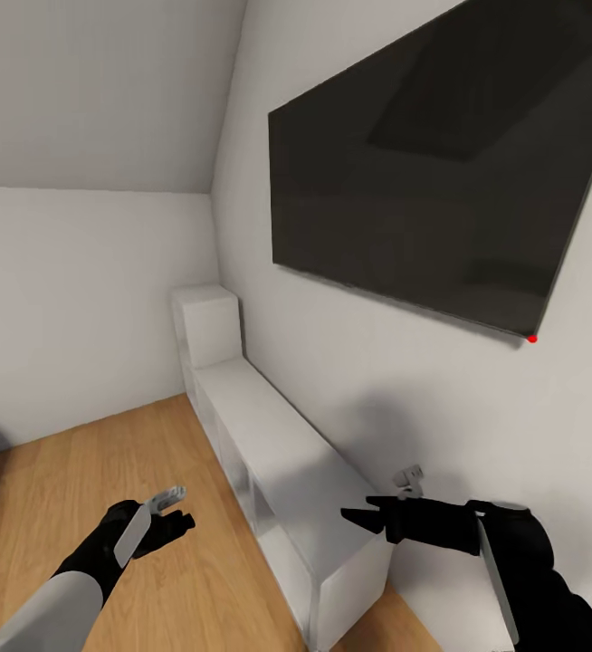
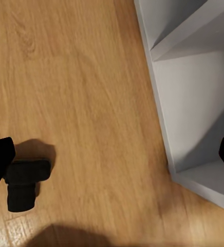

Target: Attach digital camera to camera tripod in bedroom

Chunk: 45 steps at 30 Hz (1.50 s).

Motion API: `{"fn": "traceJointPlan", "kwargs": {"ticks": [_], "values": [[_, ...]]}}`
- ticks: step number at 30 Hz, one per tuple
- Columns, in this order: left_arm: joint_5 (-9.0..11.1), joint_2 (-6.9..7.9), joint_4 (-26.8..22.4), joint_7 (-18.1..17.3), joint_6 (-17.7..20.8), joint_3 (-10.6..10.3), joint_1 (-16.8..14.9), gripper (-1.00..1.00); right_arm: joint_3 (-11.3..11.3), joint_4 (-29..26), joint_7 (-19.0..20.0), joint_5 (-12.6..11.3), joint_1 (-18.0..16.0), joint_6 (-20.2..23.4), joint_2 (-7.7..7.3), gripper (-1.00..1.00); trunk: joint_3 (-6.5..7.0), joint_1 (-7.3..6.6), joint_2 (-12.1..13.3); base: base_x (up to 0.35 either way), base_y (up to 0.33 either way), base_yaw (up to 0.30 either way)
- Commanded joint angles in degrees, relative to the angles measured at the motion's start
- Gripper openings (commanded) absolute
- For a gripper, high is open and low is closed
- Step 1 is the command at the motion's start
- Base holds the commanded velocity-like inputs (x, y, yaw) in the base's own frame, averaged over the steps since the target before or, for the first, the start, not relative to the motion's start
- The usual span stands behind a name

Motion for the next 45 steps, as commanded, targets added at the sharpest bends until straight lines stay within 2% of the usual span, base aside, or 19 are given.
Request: {"fn": "traceJointPlan", "kwargs": {"ticks": [1, 5, 7, 15, 45], "values": [[0.61, -0.01, -0.05, 0.44, 0.27, 0.07, -0.02, 1.0, -0.6, -0.06, 1.39, 0.53, -0.06, 0.29, 0.02, 1.0, -0.25, 0.22, -0.45, 0.0, 0.0, 0.0], [0.6, 0.01, 0.01, 0.42, 0.26, 0.06, -0.02, 1.0, -3.41, -0.06, 5.13, 0.53, -0.06, -0.38, 0.1, 1.0, -0.96, 1.1, -2.05, 0.0, 0.0, 0.0], [0.6, 0.02, 0.02, 0.44, 0.25, 0.06, -0.02, 1.0, -5.94, -0.08, 7.51, 0.54, -0.06, -1.65, 0.15, 1.0, -1.32, 1.54, -2.85, 0.0, 0.0, 0.0], [0.59, -0.04, 0.12, 0.41, 0.25, 0.09, -0.02, 1.0, -11.29, -0.11, 10.01, 0.54, -0.06, -5.3, 0.01, 1.0, -2.76, 3.29, -6.06, 0.0, 0.0, 0.0], [0.65, 0.03, 0.15, 0.37, 0.25, 0.14, -0.02, 1.0, -11.48, -0.06, 9.97, 0.62, -0.06, -5.17, 0.03, 1.0, -8.14, 9.88, -18.09, 0.0, 0.0, 0.0]]}}
